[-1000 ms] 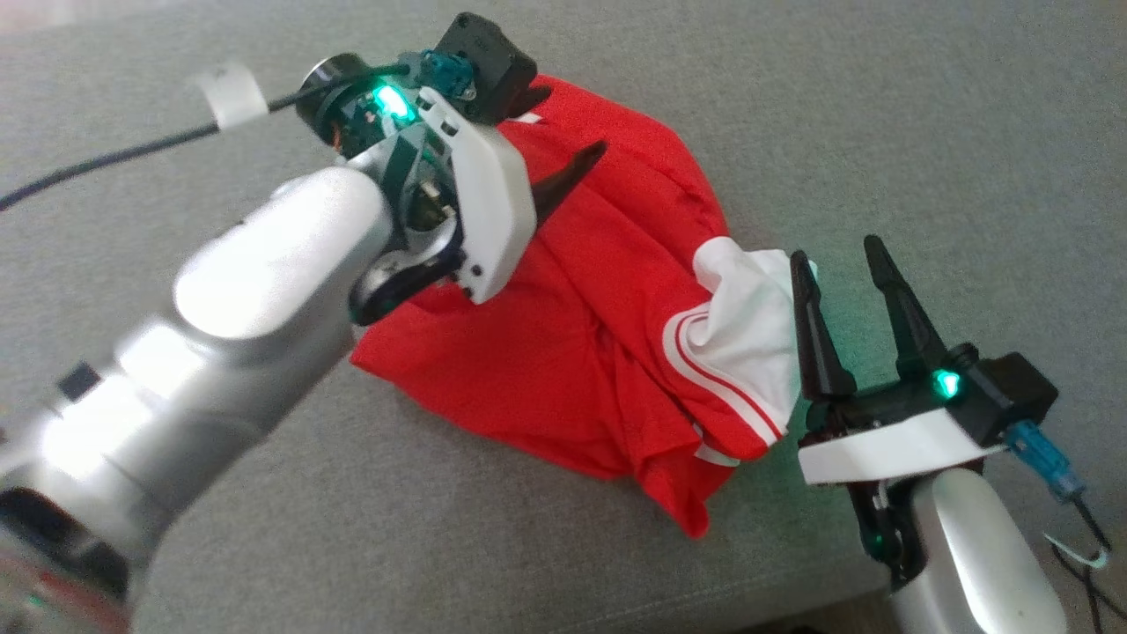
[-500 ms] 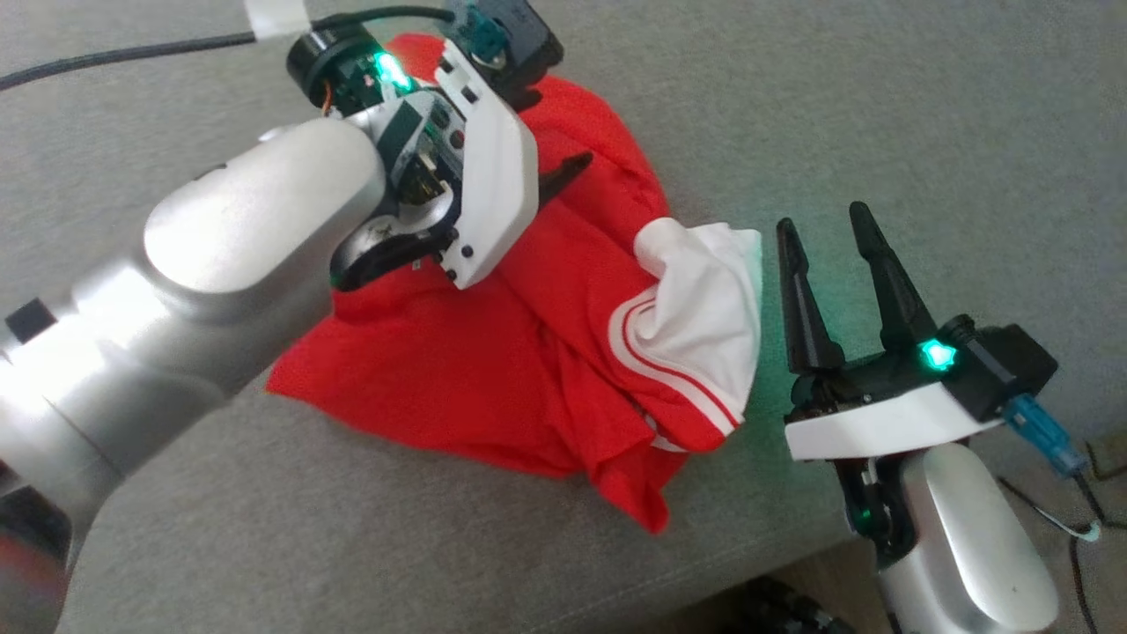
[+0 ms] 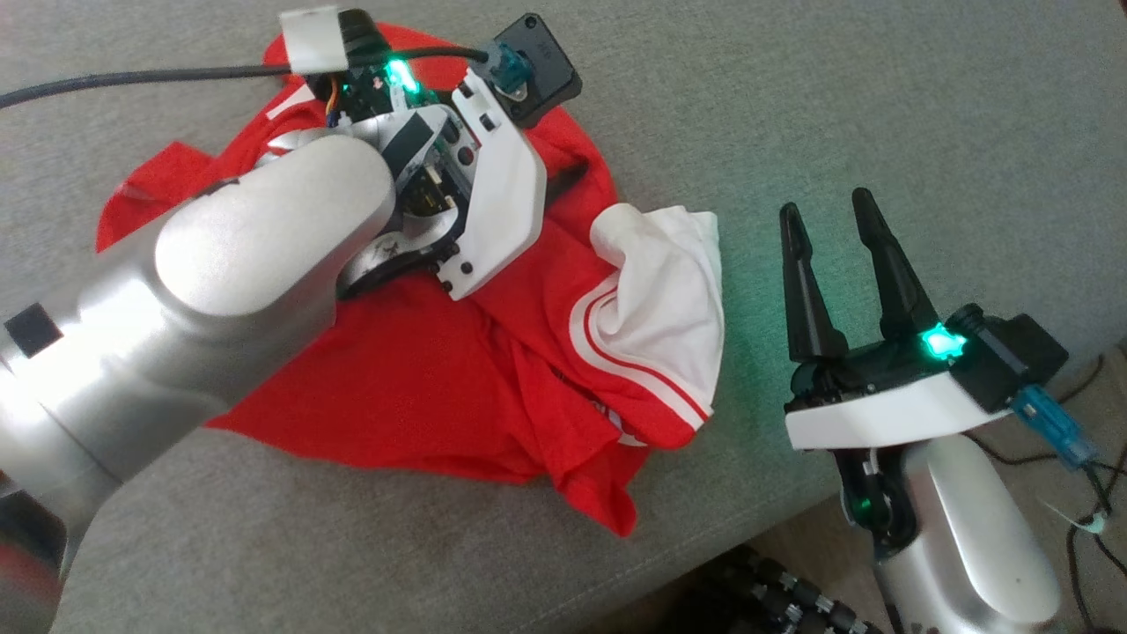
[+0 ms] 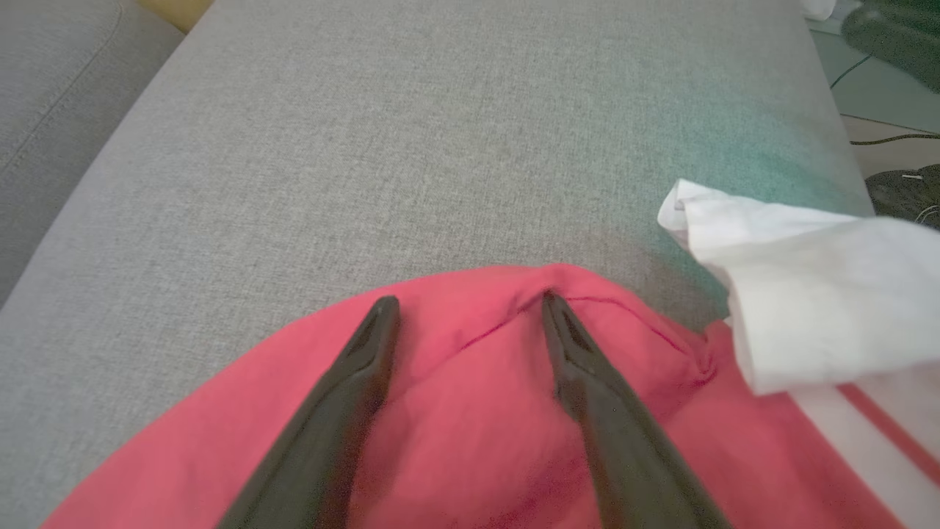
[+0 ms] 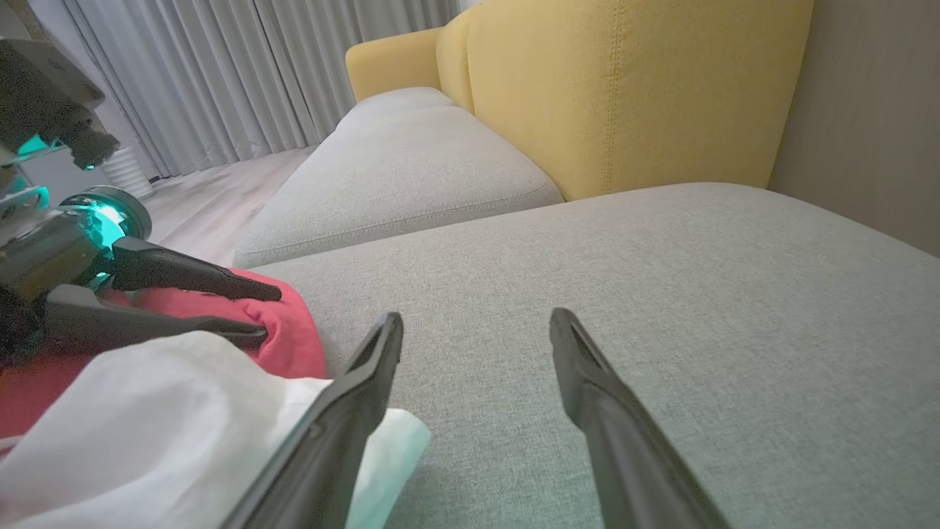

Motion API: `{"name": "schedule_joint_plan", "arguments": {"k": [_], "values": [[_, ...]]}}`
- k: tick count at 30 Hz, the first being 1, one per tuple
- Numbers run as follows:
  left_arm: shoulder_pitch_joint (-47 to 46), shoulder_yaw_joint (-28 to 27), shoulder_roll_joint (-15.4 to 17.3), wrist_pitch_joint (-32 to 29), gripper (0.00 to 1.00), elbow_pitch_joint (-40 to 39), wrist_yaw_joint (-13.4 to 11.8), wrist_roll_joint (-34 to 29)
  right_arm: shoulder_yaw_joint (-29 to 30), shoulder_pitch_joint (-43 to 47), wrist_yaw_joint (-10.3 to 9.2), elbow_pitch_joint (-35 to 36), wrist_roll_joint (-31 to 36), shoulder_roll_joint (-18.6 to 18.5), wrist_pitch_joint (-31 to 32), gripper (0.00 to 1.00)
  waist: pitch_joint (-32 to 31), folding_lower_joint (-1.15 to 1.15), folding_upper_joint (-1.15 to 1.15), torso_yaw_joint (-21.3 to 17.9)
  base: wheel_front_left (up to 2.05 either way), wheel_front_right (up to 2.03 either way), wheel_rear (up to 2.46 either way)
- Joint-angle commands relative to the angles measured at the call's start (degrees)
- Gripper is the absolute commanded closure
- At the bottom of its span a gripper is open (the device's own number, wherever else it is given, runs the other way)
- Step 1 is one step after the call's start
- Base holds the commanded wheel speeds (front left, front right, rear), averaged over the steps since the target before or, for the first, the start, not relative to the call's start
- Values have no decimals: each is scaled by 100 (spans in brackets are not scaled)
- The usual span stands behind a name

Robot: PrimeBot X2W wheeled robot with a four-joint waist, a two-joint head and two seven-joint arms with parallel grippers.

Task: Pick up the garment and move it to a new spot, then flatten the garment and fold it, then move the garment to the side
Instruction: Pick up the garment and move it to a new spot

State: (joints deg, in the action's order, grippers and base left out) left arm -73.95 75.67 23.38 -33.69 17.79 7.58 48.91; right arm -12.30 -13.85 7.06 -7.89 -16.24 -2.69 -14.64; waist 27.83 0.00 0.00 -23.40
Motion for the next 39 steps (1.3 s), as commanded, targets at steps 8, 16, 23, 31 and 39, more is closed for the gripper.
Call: {"name": "schedule_joint_plan", "arguments": {"k": [8, 16, 23, 31, 39], "values": [[-153, -232, 103, 301, 100, -378, -9, -470, -92, -159, 43, 221, -148, -19, -36, 0, 85, 0, 0, -121, 0, 0, 0], [-459, -232, -9, 1982, 100, -277, -9, -242, 34, 48, 43, 153, 210, -19, -36, 0, -586, 0, 0, 220, 0, 0, 0], [-1119, -426, 27, 3355, 100, 476, -9, 533, 117, 330, 43, 76, 590, -19, -36, 0, -1347, 0, 0, 720, 0, 0, 0], [-1449, -921, 477, 4164, 100, 967, -9, 911, 166, 689, 43, -2, 826, -29, -36, 0, -1852, 0, 0, 1358, 0, 0, 0], [-1586, -1234, 1110, 4446, 100, 1308, -60, 936, 186, 912, 43, 15, 885, -117, -36, 0, -2082, 0, 0, 2235, 0, 0, 0]]}}
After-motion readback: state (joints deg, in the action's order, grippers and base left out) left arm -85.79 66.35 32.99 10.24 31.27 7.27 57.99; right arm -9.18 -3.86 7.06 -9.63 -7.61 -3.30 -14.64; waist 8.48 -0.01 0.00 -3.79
